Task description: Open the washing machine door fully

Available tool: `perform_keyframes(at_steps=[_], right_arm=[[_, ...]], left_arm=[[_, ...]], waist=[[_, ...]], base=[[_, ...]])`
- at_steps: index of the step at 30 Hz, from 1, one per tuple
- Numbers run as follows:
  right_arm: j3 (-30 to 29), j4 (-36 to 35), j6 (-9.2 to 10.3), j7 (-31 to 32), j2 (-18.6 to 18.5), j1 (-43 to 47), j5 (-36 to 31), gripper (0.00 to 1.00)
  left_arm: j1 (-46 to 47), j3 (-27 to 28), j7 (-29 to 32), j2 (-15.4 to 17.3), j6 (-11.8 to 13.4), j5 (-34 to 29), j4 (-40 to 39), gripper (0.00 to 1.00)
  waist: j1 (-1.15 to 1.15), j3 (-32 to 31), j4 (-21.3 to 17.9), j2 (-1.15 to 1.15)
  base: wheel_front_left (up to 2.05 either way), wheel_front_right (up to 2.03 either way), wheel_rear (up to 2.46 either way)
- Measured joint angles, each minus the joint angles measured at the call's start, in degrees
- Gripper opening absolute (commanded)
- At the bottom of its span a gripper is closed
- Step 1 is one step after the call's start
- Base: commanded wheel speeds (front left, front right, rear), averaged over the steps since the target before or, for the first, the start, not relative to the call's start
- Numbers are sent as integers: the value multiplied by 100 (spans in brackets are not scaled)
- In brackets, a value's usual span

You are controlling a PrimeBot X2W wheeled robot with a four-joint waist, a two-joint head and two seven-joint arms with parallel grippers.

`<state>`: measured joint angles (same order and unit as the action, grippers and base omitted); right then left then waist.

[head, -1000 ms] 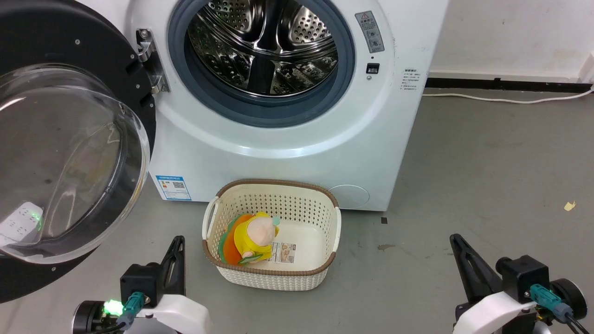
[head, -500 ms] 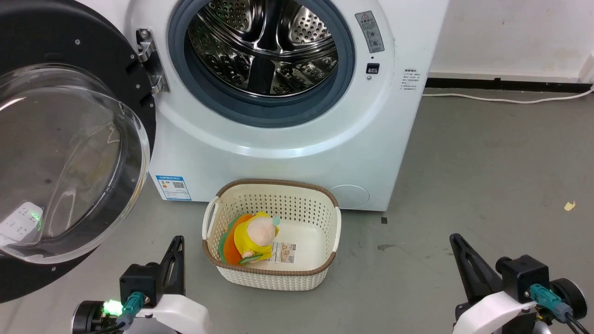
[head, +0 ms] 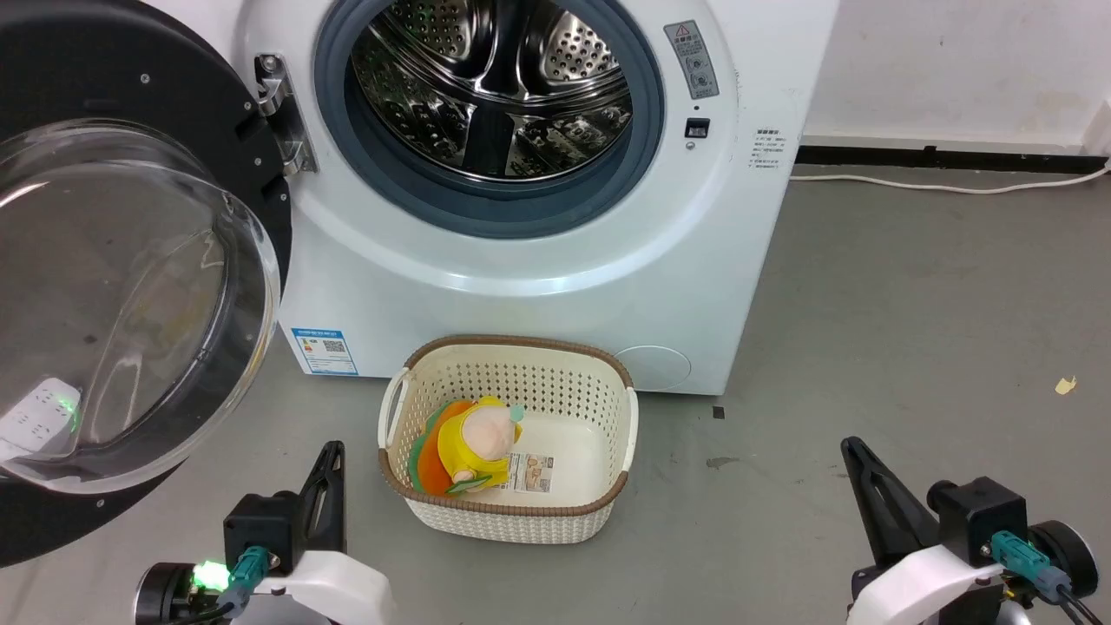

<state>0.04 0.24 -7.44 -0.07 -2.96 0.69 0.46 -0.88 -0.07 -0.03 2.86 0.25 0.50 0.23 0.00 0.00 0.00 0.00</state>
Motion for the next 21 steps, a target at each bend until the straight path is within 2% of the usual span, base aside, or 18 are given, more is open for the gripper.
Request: perform_keyframes(at_steps=[21], right_arm=[[0,-1,0,0,0,-1,-1,0]], left_arm=[[1,2,1,0,0,0,0,0]], waist=[[0,0,0,0]], base=[[0,0,0]])
